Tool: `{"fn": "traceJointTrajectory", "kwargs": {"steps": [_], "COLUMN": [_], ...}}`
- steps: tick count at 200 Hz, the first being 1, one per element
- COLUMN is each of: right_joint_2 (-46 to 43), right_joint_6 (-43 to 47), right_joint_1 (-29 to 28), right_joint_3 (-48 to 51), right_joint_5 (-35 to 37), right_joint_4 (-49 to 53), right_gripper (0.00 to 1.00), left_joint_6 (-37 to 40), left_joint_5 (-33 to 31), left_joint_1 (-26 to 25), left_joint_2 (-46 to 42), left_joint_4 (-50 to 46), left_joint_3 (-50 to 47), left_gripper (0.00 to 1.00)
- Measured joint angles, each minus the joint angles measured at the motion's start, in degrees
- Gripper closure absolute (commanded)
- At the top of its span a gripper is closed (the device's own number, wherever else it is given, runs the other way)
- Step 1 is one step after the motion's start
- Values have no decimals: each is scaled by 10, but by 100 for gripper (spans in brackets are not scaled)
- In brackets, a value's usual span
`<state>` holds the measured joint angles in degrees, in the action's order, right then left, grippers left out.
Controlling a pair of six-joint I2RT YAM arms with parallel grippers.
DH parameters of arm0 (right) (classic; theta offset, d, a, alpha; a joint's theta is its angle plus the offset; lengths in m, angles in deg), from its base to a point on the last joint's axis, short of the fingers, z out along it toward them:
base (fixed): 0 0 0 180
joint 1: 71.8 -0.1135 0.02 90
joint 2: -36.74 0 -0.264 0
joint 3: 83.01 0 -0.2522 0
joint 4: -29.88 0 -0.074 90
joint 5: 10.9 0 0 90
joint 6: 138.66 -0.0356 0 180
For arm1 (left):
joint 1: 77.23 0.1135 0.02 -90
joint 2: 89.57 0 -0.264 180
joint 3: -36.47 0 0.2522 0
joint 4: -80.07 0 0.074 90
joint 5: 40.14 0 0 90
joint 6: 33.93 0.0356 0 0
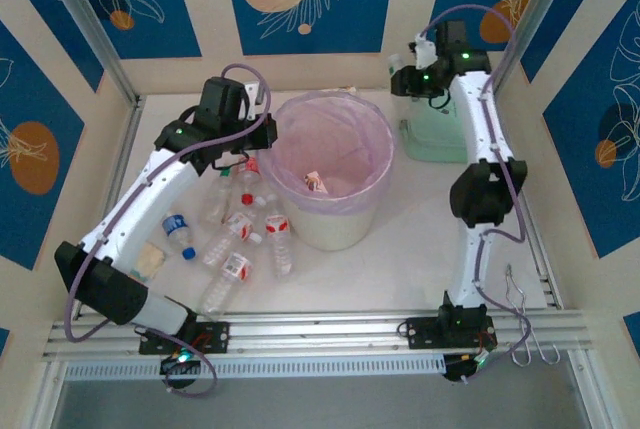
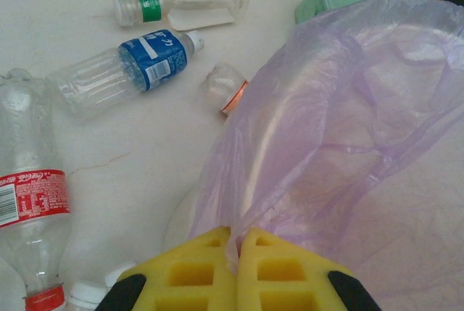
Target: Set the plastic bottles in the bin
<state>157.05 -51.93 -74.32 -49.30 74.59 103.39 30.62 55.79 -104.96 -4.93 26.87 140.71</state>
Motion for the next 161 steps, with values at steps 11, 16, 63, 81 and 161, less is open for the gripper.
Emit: {"fn": "traceJointTrajectory", "kwargs": {"steps": [11, 16, 63, 81, 161], "right_joint_2": [-40, -57, -202, -245, -245], "right_joint_6": [-10, -15, -46, -60, -102], "right_joint_1": [8, 11, 7, -16, -260], "right_joint_3": [17, 22, 70, 87, -5], "right_joint_5": [-5, -6, -29, -41, 60], "right_joint_4": [10, 16, 54, 71, 213], "right_gripper": [70, 71, 91, 97, 100], "left_joint_6": [6, 9, 20, 20, 20], "left_joint_5": [1, 2, 6, 7, 6], "left_joint_1": [0, 0, -1, -1, -8], "left_joint_2": [12, 16, 26, 26, 26], "left_joint_4": [-9, -12, -22, -22, -21], "left_joint_3": [15, 22, 35, 35, 35], "left_gripper": [100, 100, 100, 100, 100]}}
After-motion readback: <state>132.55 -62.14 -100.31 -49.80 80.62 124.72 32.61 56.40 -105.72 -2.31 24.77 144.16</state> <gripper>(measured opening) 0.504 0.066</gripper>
